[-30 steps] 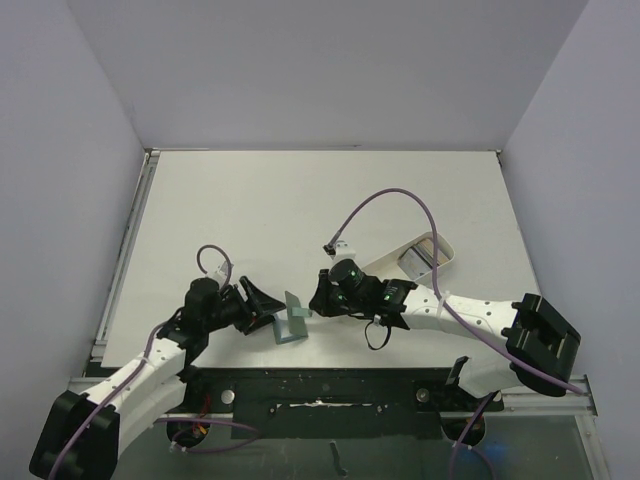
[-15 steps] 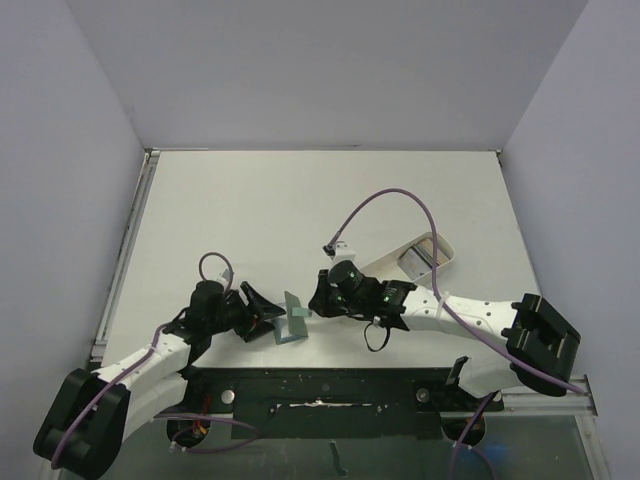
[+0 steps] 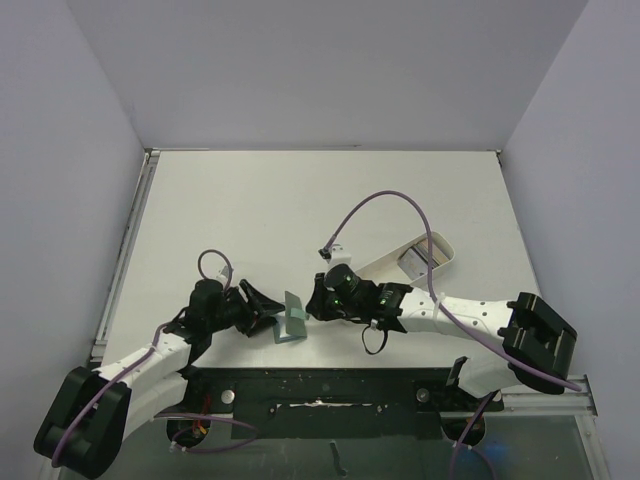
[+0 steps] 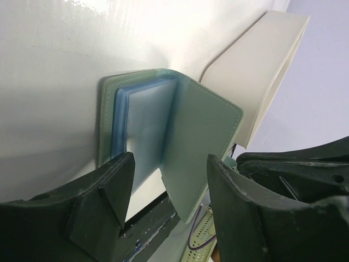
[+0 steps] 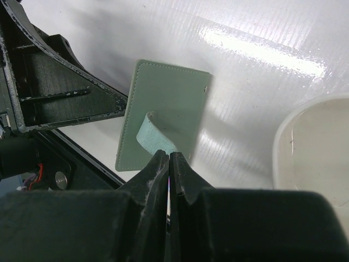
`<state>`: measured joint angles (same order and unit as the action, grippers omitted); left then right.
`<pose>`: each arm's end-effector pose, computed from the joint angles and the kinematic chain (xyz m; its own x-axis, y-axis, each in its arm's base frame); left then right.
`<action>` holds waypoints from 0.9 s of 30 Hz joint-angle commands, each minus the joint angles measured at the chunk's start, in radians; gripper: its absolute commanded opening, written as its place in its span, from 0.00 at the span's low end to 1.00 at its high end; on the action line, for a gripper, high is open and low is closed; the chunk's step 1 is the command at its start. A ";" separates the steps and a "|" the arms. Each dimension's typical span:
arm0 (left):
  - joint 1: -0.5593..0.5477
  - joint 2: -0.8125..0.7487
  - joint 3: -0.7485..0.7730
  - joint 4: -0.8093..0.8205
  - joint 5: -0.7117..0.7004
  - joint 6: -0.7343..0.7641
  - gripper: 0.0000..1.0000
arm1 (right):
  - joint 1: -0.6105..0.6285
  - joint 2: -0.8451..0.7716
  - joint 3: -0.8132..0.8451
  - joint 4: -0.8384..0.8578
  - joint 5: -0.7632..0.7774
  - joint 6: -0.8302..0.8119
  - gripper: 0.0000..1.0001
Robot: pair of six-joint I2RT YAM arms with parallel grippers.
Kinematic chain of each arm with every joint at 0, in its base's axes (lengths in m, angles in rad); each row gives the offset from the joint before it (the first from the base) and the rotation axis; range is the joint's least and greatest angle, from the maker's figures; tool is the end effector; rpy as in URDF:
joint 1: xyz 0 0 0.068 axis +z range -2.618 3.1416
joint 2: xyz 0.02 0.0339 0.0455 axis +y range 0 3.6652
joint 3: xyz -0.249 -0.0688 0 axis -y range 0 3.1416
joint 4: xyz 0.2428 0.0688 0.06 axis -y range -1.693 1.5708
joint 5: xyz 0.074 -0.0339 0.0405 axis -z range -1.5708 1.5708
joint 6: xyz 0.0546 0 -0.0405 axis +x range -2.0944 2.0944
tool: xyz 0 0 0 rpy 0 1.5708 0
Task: Put the credit cards into the card holder
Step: Open the card holder at the center of the board.
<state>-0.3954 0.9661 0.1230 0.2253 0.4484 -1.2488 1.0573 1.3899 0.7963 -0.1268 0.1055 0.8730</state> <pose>0.1618 -0.0932 0.1056 -0.8078 -0.5891 -0.0198 -0.2940 0.4317 -0.8527 0.1555 0.2641 0.1877 -0.8422 0.0579 -0.5361 -0.2833 0.7985 0.5312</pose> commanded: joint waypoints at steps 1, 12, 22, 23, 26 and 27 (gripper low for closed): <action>-0.003 0.009 0.000 0.104 0.001 -0.017 0.53 | 0.013 0.003 0.029 0.050 0.026 0.003 0.00; -0.015 0.041 -0.004 0.126 -0.003 -0.007 0.58 | 0.027 -0.016 0.016 -0.012 0.083 0.041 0.00; -0.014 -0.011 0.002 0.088 0.016 -0.045 0.58 | 0.067 -0.039 -0.001 -0.112 0.212 0.085 0.00; -0.014 -0.024 -0.003 0.081 0.016 -0.050 0.58 | 0.078 -0.036 0.018 -0.158 0.240 0.099 0.00; -0.014 -0.051 -0.022 0.071 0.003 -0.058 0.59 | 0.099 -0.021 0.038 -0.176 0.265 0.114 0.00; -0.013 -0.053 -0.028 0.082 0.002 -0.063 0.59 | 0.104 -0.019 0.036 -0.170 0.262 0.113 0.00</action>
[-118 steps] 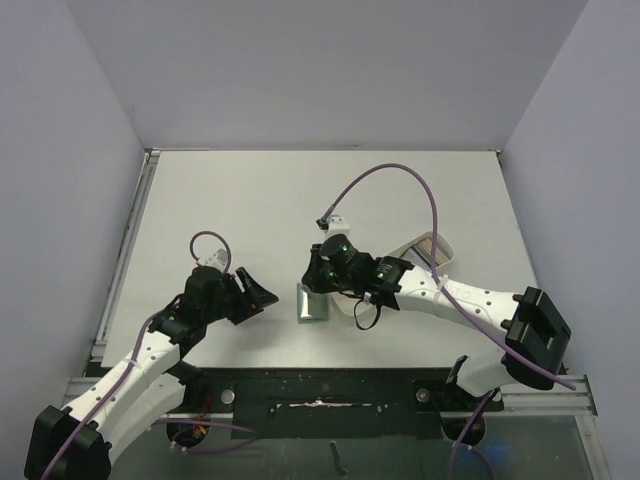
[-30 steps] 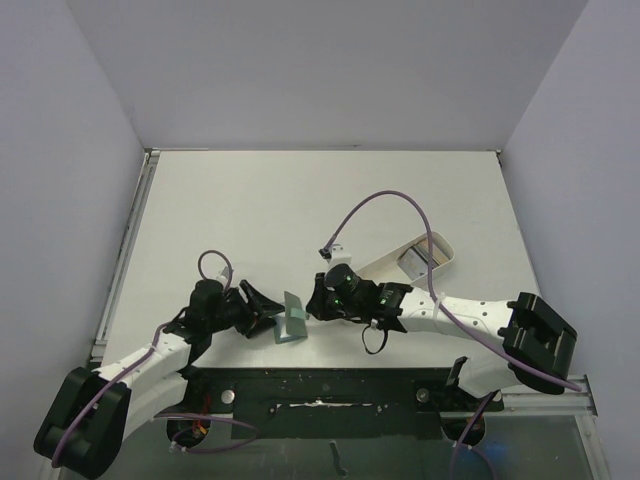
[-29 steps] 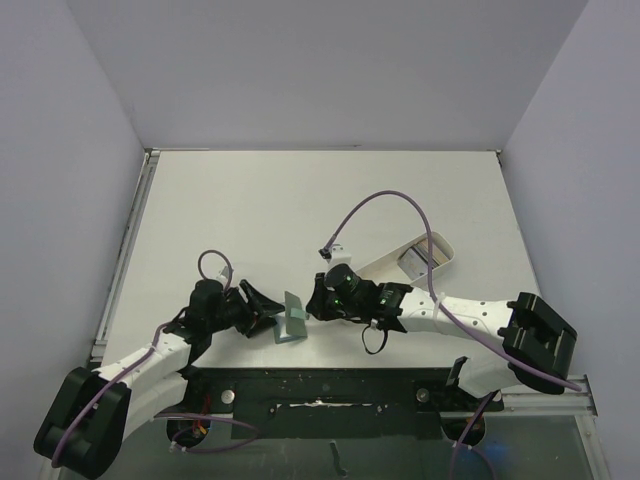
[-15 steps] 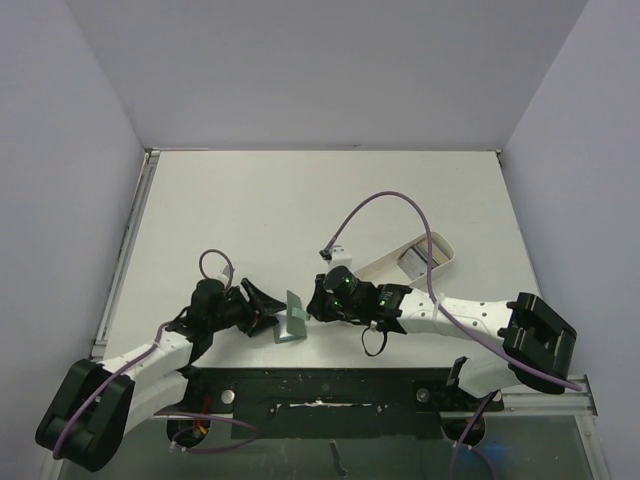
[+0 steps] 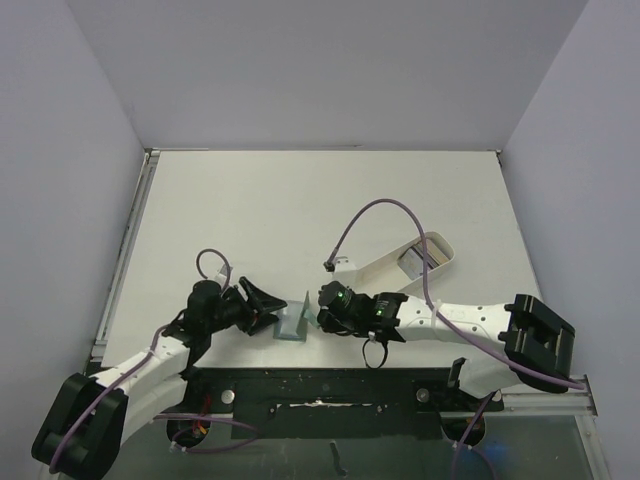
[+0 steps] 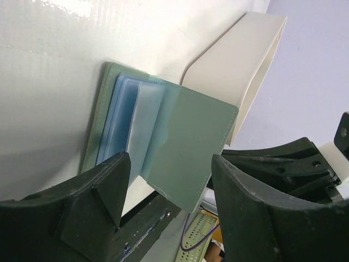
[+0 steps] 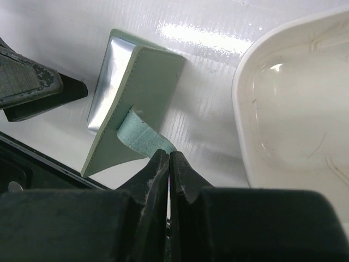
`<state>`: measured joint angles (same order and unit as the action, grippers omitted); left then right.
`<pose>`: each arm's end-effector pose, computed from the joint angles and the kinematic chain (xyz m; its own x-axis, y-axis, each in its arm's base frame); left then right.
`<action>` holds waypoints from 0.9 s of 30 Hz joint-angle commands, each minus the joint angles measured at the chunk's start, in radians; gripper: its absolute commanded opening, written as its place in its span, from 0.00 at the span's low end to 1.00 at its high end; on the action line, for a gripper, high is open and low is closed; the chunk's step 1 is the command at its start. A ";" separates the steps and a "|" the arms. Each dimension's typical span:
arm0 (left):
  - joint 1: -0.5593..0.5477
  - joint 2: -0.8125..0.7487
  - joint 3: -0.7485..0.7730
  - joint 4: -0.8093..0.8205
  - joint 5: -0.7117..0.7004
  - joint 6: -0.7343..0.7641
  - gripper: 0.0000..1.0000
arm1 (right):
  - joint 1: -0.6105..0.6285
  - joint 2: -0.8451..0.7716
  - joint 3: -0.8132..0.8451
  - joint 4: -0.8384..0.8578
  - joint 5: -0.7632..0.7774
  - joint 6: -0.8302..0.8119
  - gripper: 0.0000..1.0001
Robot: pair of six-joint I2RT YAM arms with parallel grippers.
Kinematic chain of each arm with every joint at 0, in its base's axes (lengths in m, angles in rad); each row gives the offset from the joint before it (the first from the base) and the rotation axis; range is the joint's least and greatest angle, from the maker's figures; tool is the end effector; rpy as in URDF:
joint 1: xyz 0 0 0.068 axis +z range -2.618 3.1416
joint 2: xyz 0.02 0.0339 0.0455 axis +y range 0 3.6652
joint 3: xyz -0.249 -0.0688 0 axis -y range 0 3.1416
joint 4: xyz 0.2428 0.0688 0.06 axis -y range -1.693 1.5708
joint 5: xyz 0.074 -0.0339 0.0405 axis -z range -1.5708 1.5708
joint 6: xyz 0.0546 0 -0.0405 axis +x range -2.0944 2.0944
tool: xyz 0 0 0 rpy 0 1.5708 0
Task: Put the credit cards into the card holder
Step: Open the card holder at the center of the board.
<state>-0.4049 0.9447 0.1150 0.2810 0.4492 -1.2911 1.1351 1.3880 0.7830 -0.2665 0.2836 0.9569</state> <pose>0.1629 -0.0956 0.1124 -0.8007 -0.5988 -0.0178 -0.2688 0.3858 -0.8826 0.1362 0.2564 0.1729 -0.8354 0.0650 -0.5458 -0.1936 0.8946 0.4028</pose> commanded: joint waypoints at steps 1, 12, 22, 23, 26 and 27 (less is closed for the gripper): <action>-0.004 -0.030 -0.028 0.047 0.006 -0.031 0.61 | 0.032 -0.015 0.048 -0.028 0.085 0.026 0.00; -0.005 0.096 -0.036 0.248 0.108 -0.049 0.61 | 0.037 0.002 0.075 -0.080 0.134 0.054 0.00; -0.012 0.115 -0.027 0.237 0.106 -0.023 0.48 | 0.045 0.018 0.084 -0.089 0.144 0.059 0.00; -0.013 0.119 -0.022 0.251 0.115 -0.026 0.44 | 0.044 0.022 0.089 -0.095 0.144 0.055 0.00; -0.025 0.133 0.000 0.257 0.126 -0.029 0.40 | 0.046 0.037 0.106 -0.118 0.149 0.045 0.01; -0.028 0.136 0.006 0.257 0.125 -0.027 0.40 | 0.046 0.040 0.112 -0.124 0.154 0.045 0.02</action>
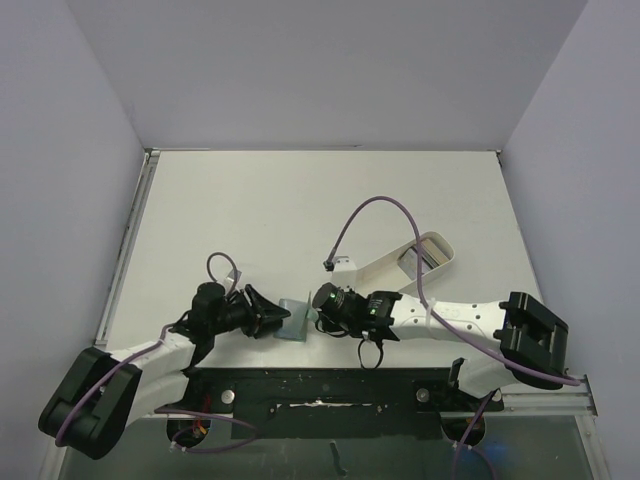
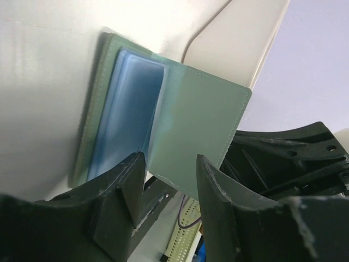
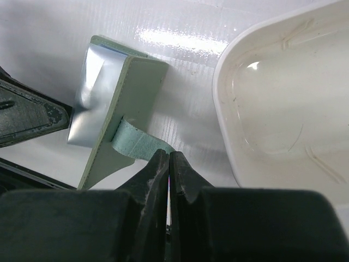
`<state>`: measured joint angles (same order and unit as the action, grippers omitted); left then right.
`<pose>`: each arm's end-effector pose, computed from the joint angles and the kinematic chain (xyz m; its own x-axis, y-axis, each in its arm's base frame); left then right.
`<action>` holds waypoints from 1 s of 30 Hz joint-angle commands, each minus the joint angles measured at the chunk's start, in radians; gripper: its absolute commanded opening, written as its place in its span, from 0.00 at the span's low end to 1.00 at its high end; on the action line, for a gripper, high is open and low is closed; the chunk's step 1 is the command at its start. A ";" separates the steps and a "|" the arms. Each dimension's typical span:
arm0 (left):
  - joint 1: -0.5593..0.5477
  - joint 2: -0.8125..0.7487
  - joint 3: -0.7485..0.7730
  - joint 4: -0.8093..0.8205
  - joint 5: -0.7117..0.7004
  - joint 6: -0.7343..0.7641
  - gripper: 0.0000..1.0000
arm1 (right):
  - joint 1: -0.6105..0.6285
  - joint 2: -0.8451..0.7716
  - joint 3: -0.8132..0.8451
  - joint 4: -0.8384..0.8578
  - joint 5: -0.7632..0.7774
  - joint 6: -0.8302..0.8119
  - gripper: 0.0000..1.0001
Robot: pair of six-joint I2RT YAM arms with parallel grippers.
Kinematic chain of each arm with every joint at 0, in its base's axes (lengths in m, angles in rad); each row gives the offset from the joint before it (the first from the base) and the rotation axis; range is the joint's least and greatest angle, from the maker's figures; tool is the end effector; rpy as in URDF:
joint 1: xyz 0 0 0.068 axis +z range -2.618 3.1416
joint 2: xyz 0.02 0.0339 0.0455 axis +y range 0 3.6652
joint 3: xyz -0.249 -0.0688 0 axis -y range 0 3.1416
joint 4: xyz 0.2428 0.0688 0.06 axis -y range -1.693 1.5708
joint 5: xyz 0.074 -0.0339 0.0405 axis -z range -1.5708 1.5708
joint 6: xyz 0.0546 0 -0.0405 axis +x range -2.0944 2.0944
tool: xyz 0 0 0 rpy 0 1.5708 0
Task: Put the credit cards into the card holder
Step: Open the card holder at the center of the board.
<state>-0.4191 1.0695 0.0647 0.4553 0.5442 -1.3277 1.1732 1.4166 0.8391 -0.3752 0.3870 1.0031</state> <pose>0.1567 -0.1008 0.0961 -0.8442 -0.5330 0.0572 -0.2822 0.3511 -0.8928 0.1313 0.2595 0.1757 -0.8182 0.0683 -0.5709 -0.1475 0.9348 0.3232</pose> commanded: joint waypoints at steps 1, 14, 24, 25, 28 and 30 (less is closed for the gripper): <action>-0.016 0.015 0.061 0.083 0.029 0.011 0.40 | 0.008 0.013 0.059 -0.019 0.053 -0.002 0.02; -0.032 -0.060 0.156 -0.255 -0.109 0.194 0.49 | 0.008 -0.005 0.040 -0.002 0.057 -0.002 0.01; -0.048 0.005 0.150 -0.208 -0.089 0.202 0.52 | 0.009 -0.004 0.040 -0.001 0.052 -0.007 0.01; -0.051 0.010 0.150 -0.205 -0.089 0.202 0.52 | 0.009 -0.004 0.040 -0.001 0.051 -0.008 0.01; -0.055 0.024 0.149 -0.198 -0.094 0.204 0.52 | 0.009 0.000 0.043 -0.001 0.049 -0.008 0.01; -0.055 0.031 0.146 -0.201 -0.098 0.206 0.52 | 0.011 -0.001 0.044 -0.001 0.049 -0.009 0.01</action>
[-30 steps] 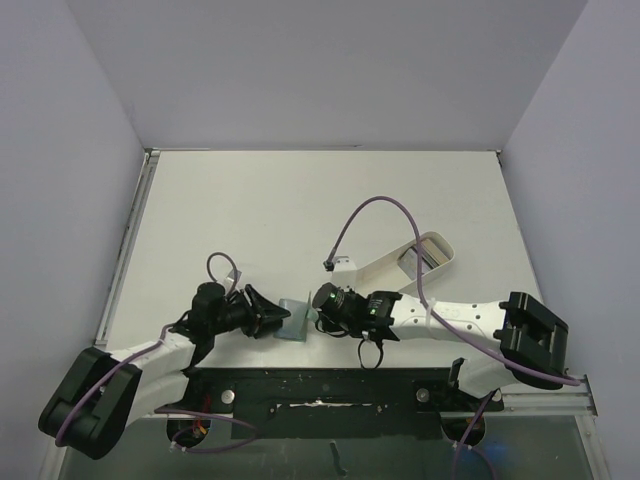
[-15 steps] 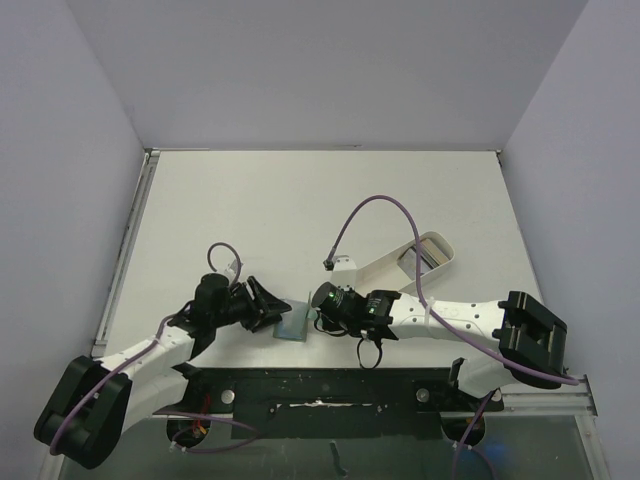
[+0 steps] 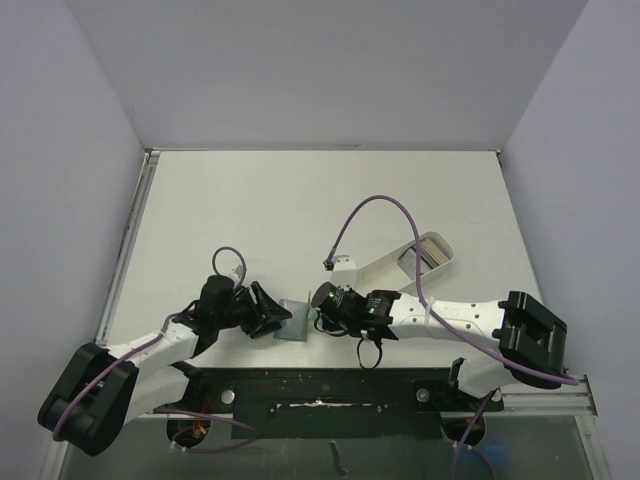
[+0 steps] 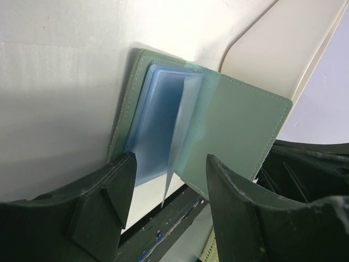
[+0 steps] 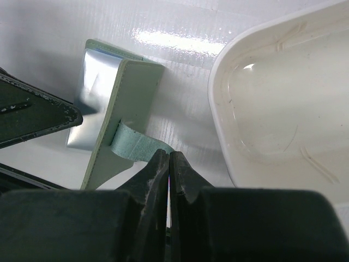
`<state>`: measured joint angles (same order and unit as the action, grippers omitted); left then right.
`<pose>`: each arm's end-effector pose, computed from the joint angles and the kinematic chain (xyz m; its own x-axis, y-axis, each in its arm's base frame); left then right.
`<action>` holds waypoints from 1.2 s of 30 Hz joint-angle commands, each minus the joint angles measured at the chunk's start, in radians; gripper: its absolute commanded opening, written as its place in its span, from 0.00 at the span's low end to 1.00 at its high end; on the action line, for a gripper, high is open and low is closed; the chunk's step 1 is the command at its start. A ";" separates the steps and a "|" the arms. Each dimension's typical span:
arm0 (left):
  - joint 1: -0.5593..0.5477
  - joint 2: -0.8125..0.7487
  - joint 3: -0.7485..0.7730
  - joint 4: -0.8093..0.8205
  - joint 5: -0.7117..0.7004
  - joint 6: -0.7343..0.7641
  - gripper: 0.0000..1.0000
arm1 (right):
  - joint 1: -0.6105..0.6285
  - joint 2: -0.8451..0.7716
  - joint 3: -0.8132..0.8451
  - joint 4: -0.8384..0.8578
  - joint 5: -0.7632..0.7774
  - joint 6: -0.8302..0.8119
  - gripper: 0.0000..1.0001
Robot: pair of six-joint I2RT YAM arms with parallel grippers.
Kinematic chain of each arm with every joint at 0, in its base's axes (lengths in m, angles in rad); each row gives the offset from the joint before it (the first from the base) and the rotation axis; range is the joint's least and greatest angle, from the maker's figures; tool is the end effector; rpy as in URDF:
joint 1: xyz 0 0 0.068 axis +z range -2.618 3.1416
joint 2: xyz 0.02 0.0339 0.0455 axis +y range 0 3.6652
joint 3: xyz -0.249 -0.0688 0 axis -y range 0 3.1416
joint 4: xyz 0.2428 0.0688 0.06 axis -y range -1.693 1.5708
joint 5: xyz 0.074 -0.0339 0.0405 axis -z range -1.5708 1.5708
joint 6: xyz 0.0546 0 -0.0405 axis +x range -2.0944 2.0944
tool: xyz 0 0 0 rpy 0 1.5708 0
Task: Put the credit cards into the card holder
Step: Open the card holder at the center of the board.
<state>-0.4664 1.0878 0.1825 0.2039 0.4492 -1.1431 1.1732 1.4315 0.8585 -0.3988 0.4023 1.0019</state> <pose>0.1640 -0.1091 0.1006 -0.8773 -0.4760 -0.0619 -0.2335 0.5359 -0.8114 0.1328 0.2610 0.1763 -0.8150 0.0614 -0.5762 -0.1416 0.9431 0.3008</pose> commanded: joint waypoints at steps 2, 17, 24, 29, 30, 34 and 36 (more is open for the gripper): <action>-0.009 0.017 0.026 0.051 -0.006 0.022 0.53 | 0.011 -0.015 0.025 0.023 0.035 -0.008 0.01; -0.023 0.013 0.055 0.007 -0.042 0.046 0.53 | 0.014 -0.012 0.028 0.026 0.035 -0.014 0.01; -0.051 0.053 0.037 0.116 -0.015 -0.009 0.53 | 0.017 -0.013 0.024 0.030 0.035 -0.014 0.01; -0.063 0.043 0.037 0.157 0.002 -0.042 0.53 | 0.017 -0.009 0.024 0.032 0.032 -0.015 0.01; -0.065 0.037 0.032 0.173 0.008 -0.053 0.53 | 0.017 -0.009 0.023 0.032 0.032 -0.016 0.01; -0.071 0.028 -0.004 0.293 0.016 -0.116 0.53 | 0.017 -0.009 0.022 0.035 0.031 -0.016 0.01; -0.074 0.035 -0.023 0.338 0.015 -0.138 0.53 | 0.017 -0.008 0.022 0.035 0.030 -0.016 0.01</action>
<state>-0.5308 1.1351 0.1844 0.3687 0.4393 -1.2201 1.1801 1.4315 0.8585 -0.3981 0.4023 0.9955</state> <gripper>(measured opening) 0.531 0.028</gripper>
